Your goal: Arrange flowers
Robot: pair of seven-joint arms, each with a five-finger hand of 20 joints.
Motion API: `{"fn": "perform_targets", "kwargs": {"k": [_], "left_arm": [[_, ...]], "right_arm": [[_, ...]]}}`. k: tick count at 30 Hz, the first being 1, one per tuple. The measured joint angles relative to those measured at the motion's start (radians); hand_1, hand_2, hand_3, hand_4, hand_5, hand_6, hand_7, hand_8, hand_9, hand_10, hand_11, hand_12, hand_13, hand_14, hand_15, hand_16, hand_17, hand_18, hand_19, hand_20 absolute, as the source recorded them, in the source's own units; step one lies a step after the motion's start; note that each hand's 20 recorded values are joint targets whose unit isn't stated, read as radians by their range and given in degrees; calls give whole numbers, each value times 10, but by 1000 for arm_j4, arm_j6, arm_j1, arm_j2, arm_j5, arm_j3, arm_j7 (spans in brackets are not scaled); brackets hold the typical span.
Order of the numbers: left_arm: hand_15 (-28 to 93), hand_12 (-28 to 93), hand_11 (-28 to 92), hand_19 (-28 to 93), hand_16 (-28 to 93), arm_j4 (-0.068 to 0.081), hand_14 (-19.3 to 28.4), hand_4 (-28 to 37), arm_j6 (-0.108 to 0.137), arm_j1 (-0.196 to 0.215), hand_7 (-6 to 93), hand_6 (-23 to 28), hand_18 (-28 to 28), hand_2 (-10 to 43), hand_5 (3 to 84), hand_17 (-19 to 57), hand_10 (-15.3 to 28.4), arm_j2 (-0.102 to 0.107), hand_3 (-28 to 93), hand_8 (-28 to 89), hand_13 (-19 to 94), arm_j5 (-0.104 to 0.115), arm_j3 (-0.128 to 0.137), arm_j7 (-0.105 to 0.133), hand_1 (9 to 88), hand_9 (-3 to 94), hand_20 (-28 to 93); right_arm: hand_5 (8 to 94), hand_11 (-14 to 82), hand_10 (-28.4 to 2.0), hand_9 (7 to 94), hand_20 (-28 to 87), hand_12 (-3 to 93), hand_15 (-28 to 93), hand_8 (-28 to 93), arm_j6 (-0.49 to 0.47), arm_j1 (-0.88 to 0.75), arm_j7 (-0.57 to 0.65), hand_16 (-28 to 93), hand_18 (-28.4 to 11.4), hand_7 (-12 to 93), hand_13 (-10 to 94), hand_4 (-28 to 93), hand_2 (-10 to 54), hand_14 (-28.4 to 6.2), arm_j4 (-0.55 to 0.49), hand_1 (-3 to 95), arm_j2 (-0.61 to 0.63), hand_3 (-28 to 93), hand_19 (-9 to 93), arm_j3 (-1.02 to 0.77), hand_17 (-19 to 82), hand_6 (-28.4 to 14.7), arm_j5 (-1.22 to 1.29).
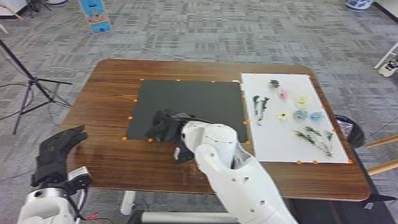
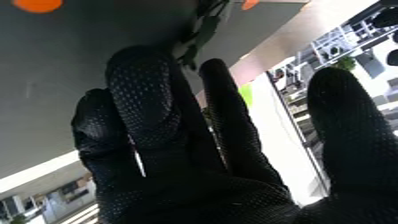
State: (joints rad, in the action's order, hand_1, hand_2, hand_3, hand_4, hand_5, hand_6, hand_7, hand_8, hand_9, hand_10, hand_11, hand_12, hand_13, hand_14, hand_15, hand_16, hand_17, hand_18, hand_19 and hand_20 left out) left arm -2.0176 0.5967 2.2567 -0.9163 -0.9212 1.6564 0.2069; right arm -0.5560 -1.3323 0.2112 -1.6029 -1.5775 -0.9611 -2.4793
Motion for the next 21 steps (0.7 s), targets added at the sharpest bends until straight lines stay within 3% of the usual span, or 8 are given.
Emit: {"fn": "perform_targets", "kwargs": {"k": [10, 12, 21], "left_arm": [[188, 161, 252, 117, 3, 0, 145, -283, 0, 0, 211, 38, 82, 249, 543, 71, 148, 0, 725, -97, 390, 1, 0, 1, 279, 558, 169], [195, 166, 243, 118, 4, 0, 149, -283, 0, 0, 207, 39, 82, 249, 552, 70, 156, 0, 725, -97, 395, 2, 0, 2, 278, 575, 170], [198, 174, 235, 122, 2, 0, 149, -283, 0, 0, 206, 34, 83, 246, 553, 68, 155, 0, 730, -99, 393, 2, 0, 2, 269, 575, 170]], "right_arm": [[512, 76, -197, 607, 605, 114, 623, -16, 12, 0, -14, 399, -284, 121, 684, 110, 98, -185, 9, 257, -14, 413, 758, 2, 335, -55, -12], [518, 76, -196, 609, 605, 114, 626, -16, 19, 0, -12, 398, -284, 120, 681, 165, 106, -188, 13, 275, -20, 334, 758, 1, 334, -56, -12], [515, 76, -200, 604, 608, 120, 634, -21, 36, 8, -20, 401, -284, 133, 671, 120, 95, -191, 43, 230, -65, 411, 761, -33, 331, -51, -54]]}}
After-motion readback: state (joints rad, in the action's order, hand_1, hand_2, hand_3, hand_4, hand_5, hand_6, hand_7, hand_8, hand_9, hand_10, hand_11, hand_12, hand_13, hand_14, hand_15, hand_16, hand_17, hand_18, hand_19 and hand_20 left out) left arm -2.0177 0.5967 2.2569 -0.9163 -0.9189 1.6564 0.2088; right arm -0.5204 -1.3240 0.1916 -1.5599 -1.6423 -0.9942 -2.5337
